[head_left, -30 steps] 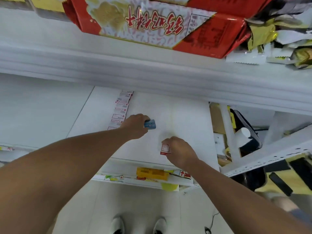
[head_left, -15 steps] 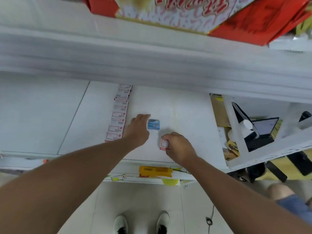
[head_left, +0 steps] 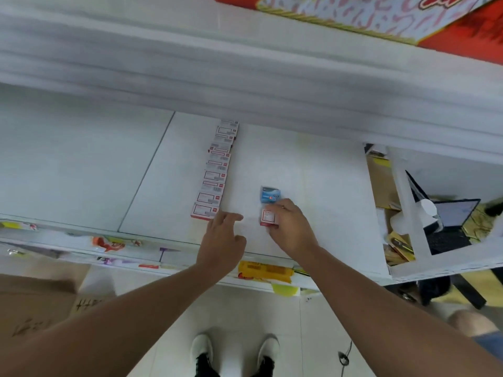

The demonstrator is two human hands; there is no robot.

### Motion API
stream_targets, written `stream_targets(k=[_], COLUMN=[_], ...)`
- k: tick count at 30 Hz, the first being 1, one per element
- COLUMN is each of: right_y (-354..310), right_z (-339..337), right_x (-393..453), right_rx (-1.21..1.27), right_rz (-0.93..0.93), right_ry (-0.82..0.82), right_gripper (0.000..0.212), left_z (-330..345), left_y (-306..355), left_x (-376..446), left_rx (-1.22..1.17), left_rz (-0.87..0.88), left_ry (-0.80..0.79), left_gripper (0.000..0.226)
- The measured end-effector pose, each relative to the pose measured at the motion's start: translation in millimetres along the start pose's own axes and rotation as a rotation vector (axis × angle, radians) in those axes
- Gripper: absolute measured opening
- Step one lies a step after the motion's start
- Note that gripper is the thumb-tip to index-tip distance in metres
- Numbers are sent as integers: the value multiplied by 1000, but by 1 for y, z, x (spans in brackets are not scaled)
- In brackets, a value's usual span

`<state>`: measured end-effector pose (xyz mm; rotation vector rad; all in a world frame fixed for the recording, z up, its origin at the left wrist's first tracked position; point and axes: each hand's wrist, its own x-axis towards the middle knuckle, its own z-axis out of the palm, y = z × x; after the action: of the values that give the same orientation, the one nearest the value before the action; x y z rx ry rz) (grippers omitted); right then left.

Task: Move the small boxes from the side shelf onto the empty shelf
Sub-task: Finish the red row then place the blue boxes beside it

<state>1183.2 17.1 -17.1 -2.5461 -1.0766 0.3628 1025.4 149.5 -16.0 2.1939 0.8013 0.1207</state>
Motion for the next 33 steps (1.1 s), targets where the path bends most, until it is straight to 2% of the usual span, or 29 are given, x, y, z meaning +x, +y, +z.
stream_targets(k=[3,6,9,12,14,18,21,23,25,26,30,31,33], right_y=[5,1,-10,-21,-26,-32,-27,-25,-27,-29,-26,-26,-22], right_z=[-1,-10,-14,-9,-2,12,20,25,30,30,29,23,18], right_x=[-20,-41,-56,-60,-51,-31,-19,-15,-11,-10,7,10,18], right_rx=[155,538,891,1154,1259,1419,1535,1571,1581,1575,1548,1517,1498], right_rz=[53,292,440,433,456,533,544,534,526,525,537,549,536], right_ry=[158,290,230,192,171,152,166,155,159,154,125,135,180], right_gripper=[48,39,38,33,41,55,55,64,78,86,98,95,74], left_z=[5,8,9,19,28,33,38,42,42,41,45,46,48], left_y=[-6,5,29,47,55,68,70,72,80,85,82,82,81], left_x=[-9,-8,-5,0,5,10,14,17,20,23,38,43,51], left_rx=[-45,-183,-516,-736,-852,-974,-1018,-1021,-1032,-1026,-1017,-1029,-1050], left_rz=[-5,-38,-170,-293,-350,-387,-369,-378,-411,-408,-399,-412,-433], left_ry=[33,45,-42,-50,-49,-29,-31,-1,5,1,-6,-3,22], left_gripper=[49,47,49,52,58,71,73,63,39,35,44,47,61])
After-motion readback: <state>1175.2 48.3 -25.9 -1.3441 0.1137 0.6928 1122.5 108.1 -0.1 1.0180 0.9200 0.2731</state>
